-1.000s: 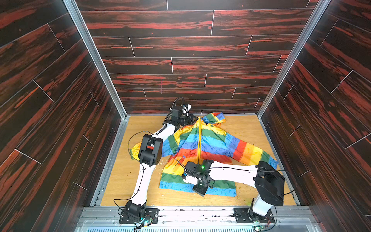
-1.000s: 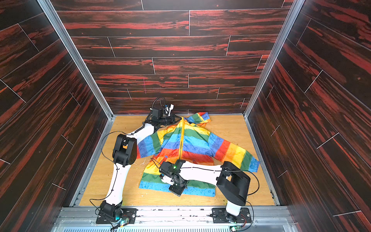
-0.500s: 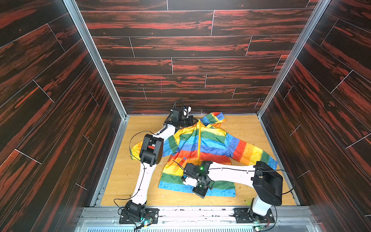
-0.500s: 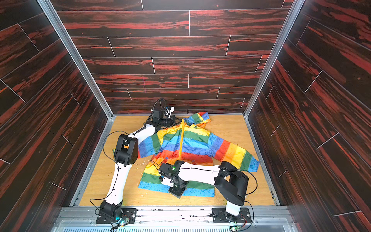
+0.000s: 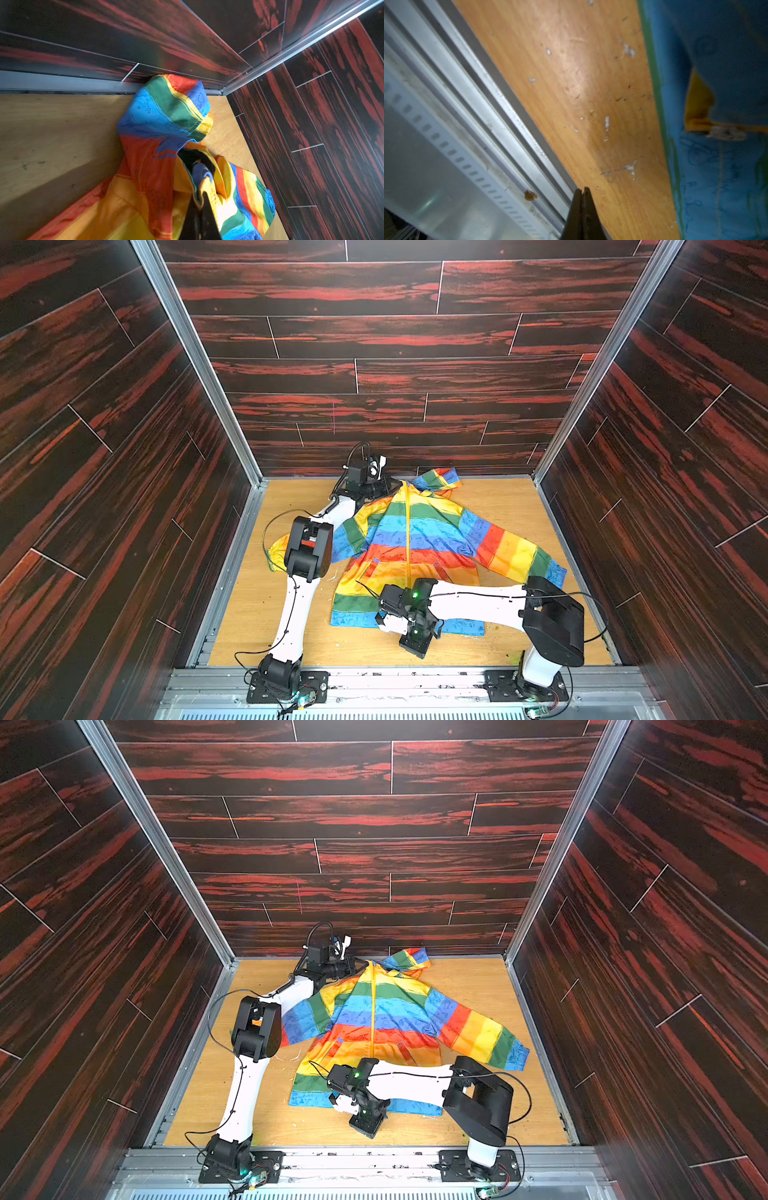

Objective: Unzip the jacket
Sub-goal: Unzip the zipper on the jacket, then smooth out the jacket at the center of the board.

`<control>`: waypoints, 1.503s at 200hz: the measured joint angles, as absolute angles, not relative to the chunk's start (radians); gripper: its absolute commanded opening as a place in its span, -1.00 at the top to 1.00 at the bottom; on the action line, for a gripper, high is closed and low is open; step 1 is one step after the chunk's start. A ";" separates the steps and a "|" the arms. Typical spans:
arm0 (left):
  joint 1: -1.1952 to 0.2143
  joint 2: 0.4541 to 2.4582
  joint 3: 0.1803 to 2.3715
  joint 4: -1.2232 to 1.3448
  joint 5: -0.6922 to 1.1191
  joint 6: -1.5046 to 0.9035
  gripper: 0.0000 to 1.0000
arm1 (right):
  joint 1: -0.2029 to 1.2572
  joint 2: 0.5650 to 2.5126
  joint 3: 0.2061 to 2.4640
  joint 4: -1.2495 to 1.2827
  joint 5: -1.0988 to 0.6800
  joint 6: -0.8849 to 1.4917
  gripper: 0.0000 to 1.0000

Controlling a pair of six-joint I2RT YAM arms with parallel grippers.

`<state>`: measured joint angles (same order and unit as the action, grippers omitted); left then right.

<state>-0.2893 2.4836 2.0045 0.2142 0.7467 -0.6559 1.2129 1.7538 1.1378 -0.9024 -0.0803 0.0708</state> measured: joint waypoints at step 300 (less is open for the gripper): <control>-0.760 1.816 1.100 -0.404 0.354 -0.413 -0.46 | 0.807 1.275 0.614 -0.296 -0.171 0.855 0.46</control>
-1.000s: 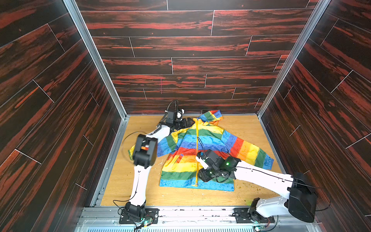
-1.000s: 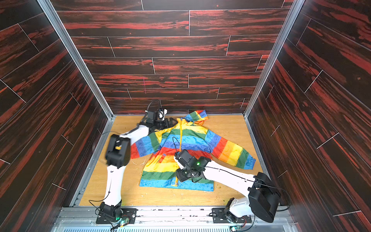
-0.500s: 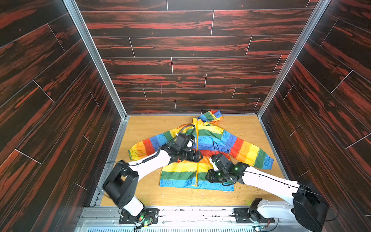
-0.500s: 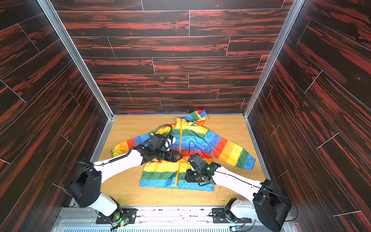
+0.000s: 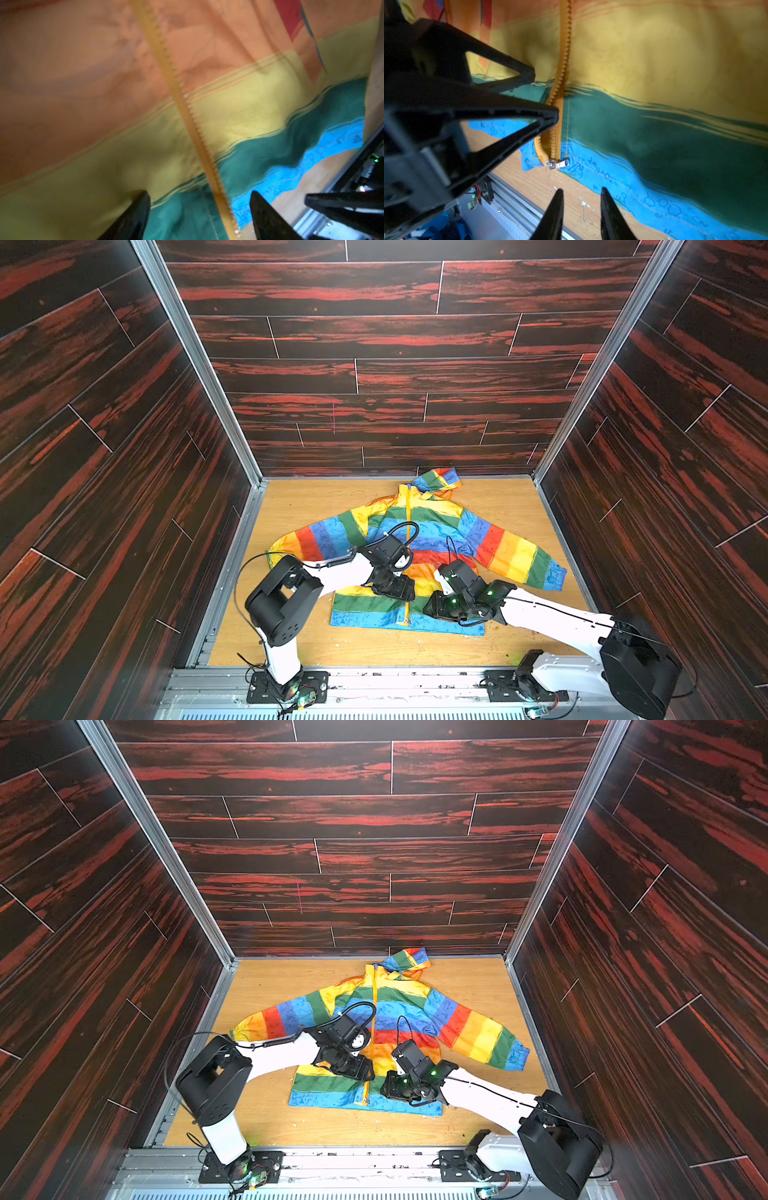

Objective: Unzip the jacket
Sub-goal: Smooth out the jacket at the center of the board.

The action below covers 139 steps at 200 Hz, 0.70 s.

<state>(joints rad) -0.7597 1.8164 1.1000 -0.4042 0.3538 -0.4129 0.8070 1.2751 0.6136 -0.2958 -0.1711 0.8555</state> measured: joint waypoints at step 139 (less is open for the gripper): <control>-0.803 1.832 1.124 -0.479 0.305 -0.401 1.00 | 0.790 1.415 0.595 -0.335 -0.212 0.860 1.00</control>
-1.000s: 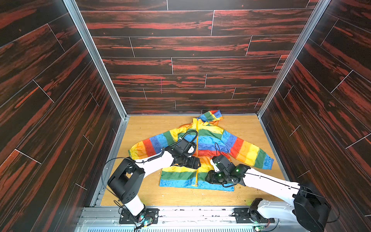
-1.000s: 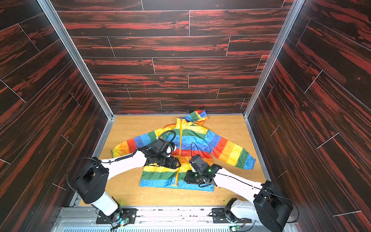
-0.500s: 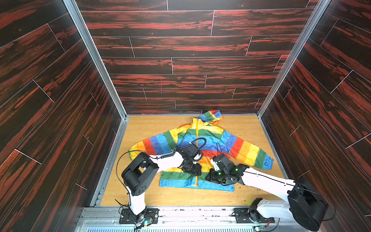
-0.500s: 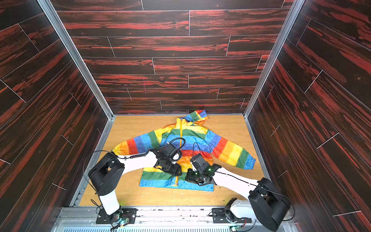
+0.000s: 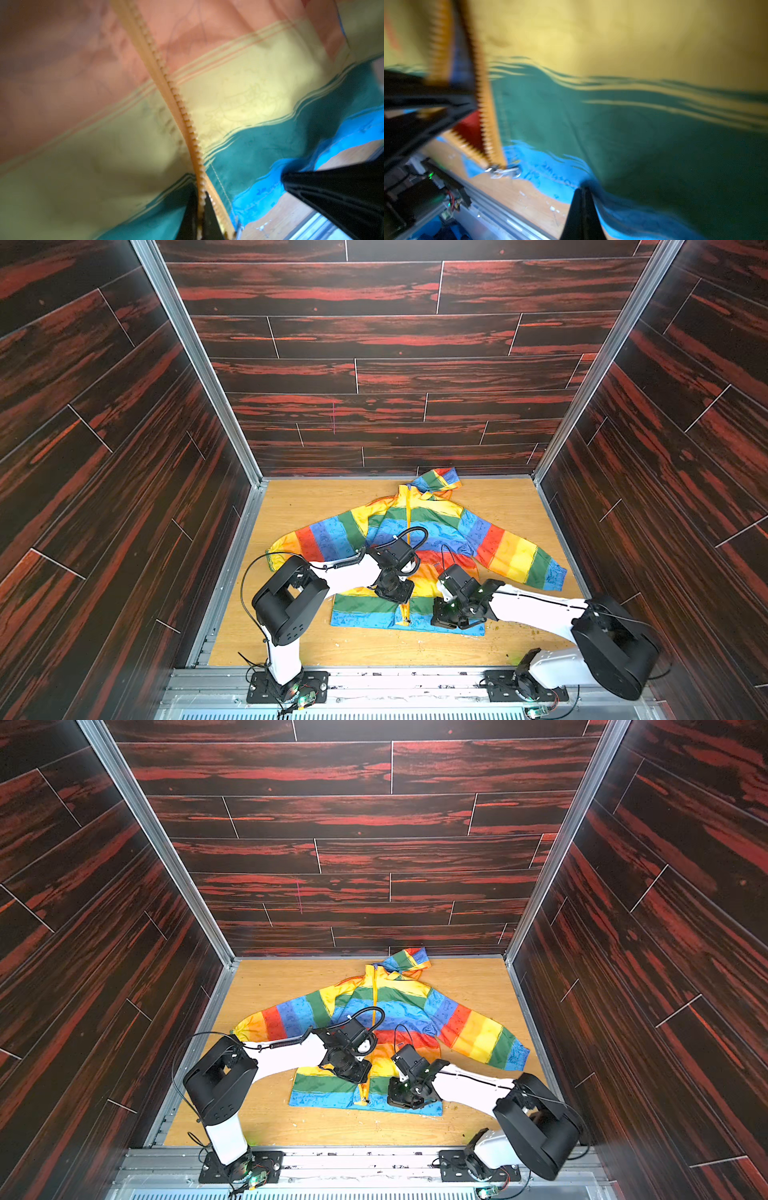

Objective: Unzip the jacket
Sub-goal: Smooth out the jacket at the center of the board.

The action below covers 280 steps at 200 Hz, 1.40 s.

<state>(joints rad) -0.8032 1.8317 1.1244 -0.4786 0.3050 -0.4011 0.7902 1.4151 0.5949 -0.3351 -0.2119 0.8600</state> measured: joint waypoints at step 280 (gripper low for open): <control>-0.697 1.192 0.705 -0.720 -0.036 -0.618 -0.09 | 0.638 1.126 0.690 -0.916 0.177 1.056 0.03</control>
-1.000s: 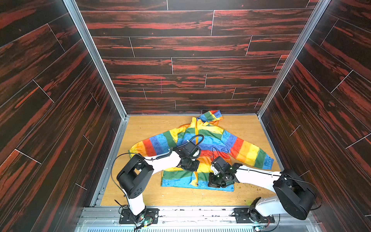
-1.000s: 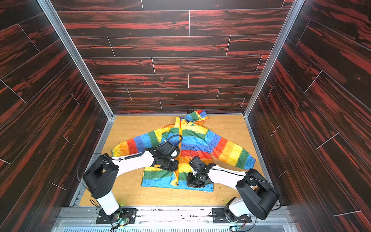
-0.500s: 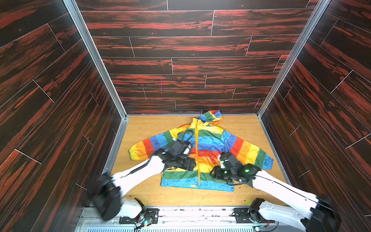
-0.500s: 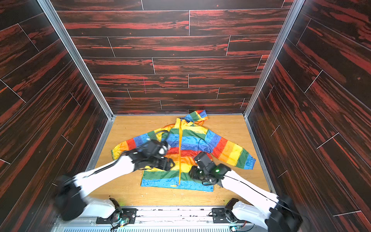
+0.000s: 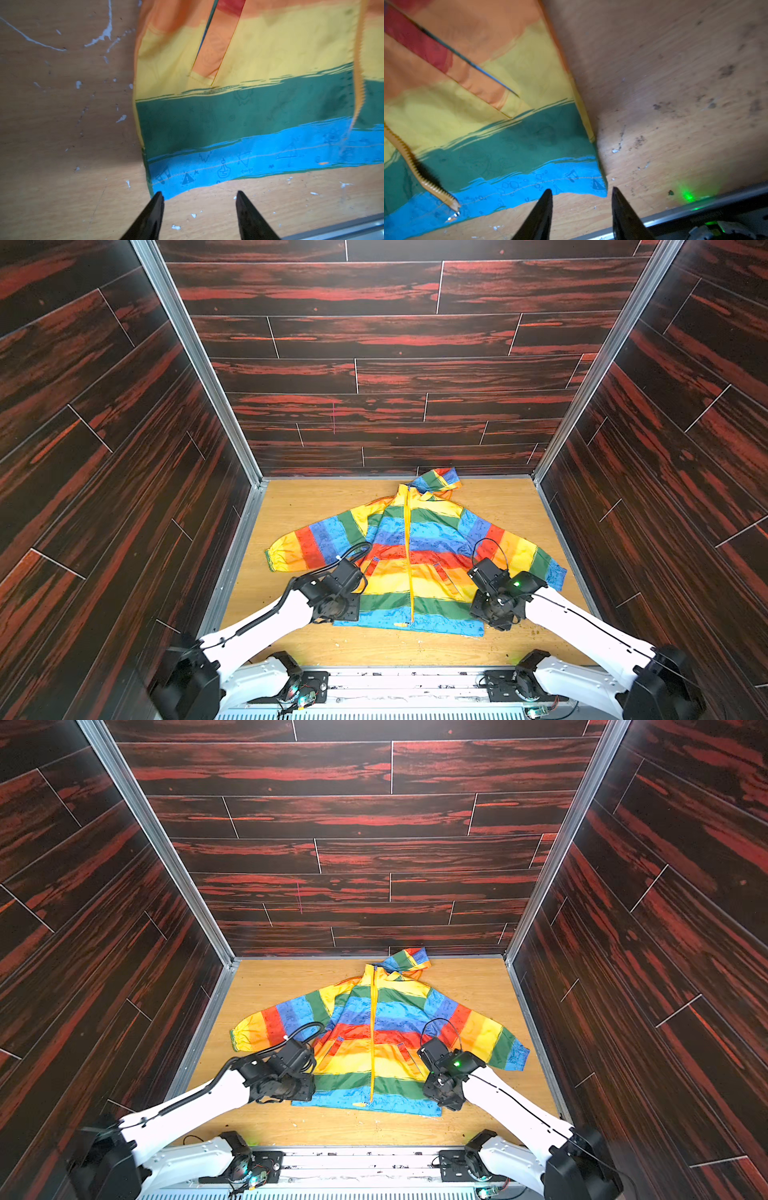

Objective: Unzip the jacket
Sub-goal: Smooth out the jacket at the center of the board.

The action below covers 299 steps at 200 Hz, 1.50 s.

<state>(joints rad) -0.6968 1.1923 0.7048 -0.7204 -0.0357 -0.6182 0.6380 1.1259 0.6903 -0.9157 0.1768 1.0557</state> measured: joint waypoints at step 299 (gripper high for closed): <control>-0.655 1.221 0.620 -0.662 -0.160 -0.661 1.00 | 0.598 1.281 0.664 -0.860 0.189 0.992 1.00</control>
